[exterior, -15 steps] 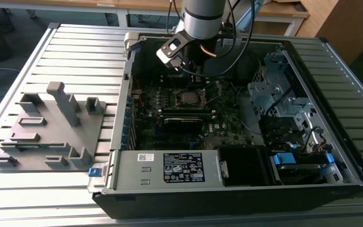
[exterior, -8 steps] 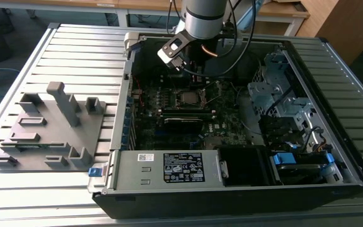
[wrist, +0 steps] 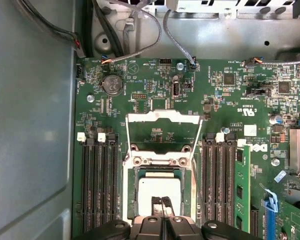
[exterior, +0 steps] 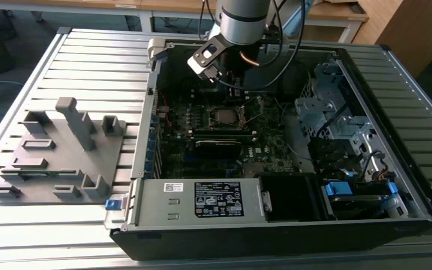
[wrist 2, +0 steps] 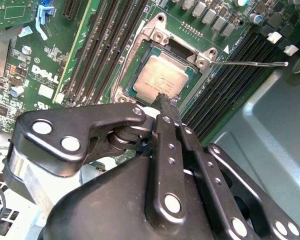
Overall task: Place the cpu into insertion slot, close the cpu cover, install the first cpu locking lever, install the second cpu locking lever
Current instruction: 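Close the cpu cover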
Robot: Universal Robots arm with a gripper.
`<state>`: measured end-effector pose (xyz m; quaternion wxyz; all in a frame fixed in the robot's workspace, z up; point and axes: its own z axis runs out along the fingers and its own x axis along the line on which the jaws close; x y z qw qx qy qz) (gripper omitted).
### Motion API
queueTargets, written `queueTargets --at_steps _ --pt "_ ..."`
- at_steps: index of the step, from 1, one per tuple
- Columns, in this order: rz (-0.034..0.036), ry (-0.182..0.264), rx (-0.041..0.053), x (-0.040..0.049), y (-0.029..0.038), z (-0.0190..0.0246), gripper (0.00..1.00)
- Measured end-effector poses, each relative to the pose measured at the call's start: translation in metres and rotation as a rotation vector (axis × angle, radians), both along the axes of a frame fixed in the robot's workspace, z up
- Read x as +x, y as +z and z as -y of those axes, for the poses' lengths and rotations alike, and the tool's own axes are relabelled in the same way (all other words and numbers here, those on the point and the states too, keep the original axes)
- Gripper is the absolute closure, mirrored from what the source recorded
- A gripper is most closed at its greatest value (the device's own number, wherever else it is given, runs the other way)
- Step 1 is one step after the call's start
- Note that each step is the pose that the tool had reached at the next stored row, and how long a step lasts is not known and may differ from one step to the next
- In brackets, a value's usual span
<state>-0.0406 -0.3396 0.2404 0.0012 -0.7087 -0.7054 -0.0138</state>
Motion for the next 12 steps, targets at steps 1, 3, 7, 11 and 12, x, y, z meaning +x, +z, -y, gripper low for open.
queueTargets --at_steps 1,3,7,11,12 --pt "0.0000 0.000 0.0000 0.0000 0.0000 0.0000 0.90" --pt "-0.0001 0.000 -0.0002 0.0000 0.0048 0.0000 0.90" --pt "-0.0001 0.000 -0.0002 0.0000 0.0049 0.0000 0.90" --pt "-0.0001 0.000 -0.0002 0.0000 0.0049 0.0000 0.90" --pt "-0.0001 0.000 -0.0002 0.0002 0.0049 0.0000 0.90"
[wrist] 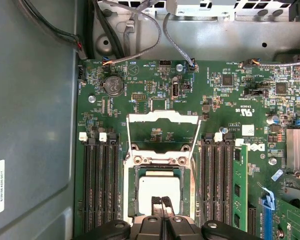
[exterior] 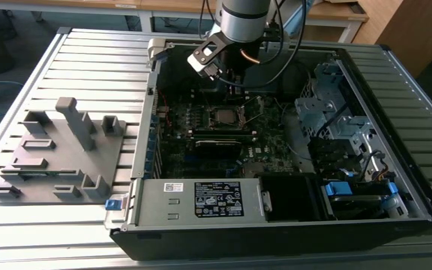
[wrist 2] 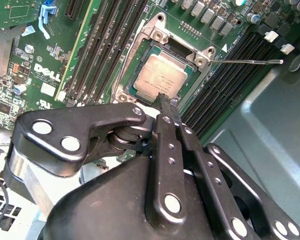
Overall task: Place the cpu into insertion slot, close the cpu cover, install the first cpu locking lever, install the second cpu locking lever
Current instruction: 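Close the cpu cover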
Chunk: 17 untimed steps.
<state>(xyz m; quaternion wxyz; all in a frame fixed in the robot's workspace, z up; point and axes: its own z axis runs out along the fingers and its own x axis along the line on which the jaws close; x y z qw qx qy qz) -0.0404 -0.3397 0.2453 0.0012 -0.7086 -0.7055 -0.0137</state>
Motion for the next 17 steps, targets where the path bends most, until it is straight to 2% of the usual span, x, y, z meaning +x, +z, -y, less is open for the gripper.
queueTargets --at_steps 10,17 --pt "-0.0001 0.000 0.0000 0.0115 -0.0001 0.0000 0.90" --pt "0.0000 0.000 0.0001 0.0125 0.0001 -0.0001 0.90"
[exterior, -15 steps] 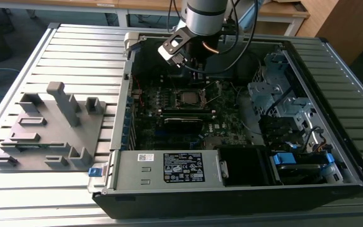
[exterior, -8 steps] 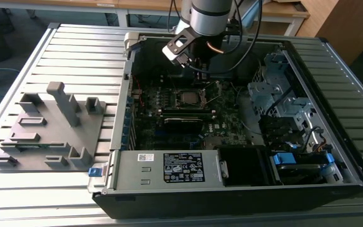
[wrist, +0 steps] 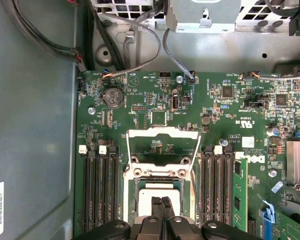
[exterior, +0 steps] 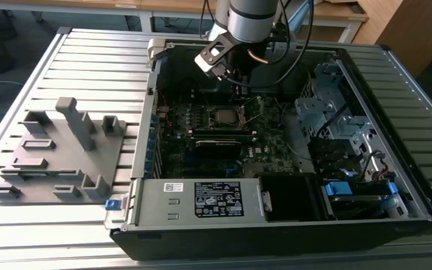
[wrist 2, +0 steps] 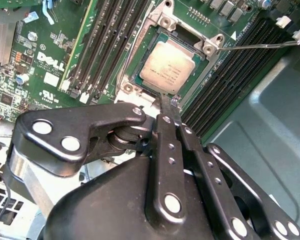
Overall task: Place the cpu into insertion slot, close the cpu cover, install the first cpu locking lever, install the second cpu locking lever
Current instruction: 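Close the cpu cover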
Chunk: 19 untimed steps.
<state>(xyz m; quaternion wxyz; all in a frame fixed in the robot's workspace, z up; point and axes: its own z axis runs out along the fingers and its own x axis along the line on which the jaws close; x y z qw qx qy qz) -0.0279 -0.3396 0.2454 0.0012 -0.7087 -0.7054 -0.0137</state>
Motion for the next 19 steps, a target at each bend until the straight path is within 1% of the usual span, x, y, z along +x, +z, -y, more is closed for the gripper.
queueTargets --at_steps 10,17,19 --pt "-0.0005 0.000 -0.0001 0.0000 0.0067 0.0001 0.90" --pt "-0.0005 0.000 -0.0001 0.0000 0.0077 0.0001 0.90" --pt "-0.0006 0.000 -0.0002 0.0000 0.0098 0.0001 0.90"
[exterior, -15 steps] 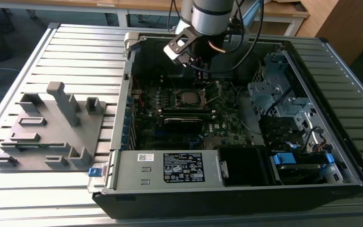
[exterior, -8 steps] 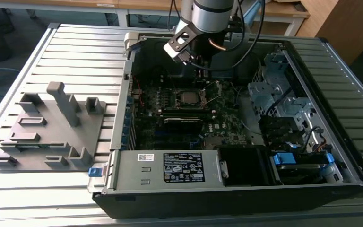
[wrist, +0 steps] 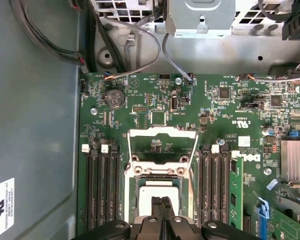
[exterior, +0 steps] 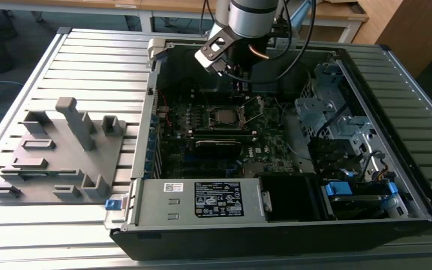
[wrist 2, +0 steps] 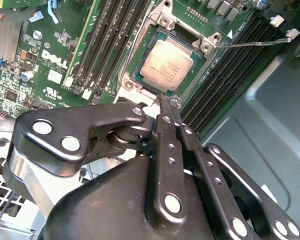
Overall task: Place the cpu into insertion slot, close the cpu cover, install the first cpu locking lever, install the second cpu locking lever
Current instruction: 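Close the cpu cover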
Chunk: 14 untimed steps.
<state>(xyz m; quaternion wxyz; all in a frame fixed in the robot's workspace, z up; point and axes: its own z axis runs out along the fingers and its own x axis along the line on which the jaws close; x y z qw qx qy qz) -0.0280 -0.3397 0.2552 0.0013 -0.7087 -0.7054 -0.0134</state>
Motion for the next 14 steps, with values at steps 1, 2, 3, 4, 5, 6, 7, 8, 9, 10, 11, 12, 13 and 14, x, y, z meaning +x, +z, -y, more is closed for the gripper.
queueTargets --at_steps 1,2,3,4,5,6,7,8,9,10,11,12,13,14 --pt "0.0002 0.000 0.0002 0.0000 0.0012 0.0000 0.90" --pt "0.0000 0.000 0.0000 0.0000 0.0021 0.0000 0.90" --pt "0.0001 0.000 0.0002 0.0000 0.0020 0.0000 0.90" --pt "0.0001 0.000 0.0003 0.0005 0.0020 0.0000 0.90" --pt "0.0001 0.000 0.0003 0.0016 0.0020 0.0000 0.90" --pt "0.0000 0.000 0.0002 0.0032 0.0021 0.0000 0.90" --pt "0.0001 0.000 0.0002 0.0054 0.0021 0.0000 0.90" --pt "0.0000 0.000 0.0001 0.0079 0.0021 0.0000 0.90" --pt "0.0001 0.000 0.0002 0.0106 0.0020 0.0000 0.90" --pt "0.0001 0.000 0.0002 0.0135 0.0020 0.0000 0.90" --pt "0.0001 0.000 0.0002 0.0166 0.0020 0.0000 0.90" --pt "0.0001 0.000 0.0002 0.0200 0.0020 0.0000 0.90" --pt "0.0001 0.000 0.0003 0.0230 0.0020 0.0000 0.90" --pt "0.0001 0.000 0.0003 0.0259 0.0020 0.0000 0.90"
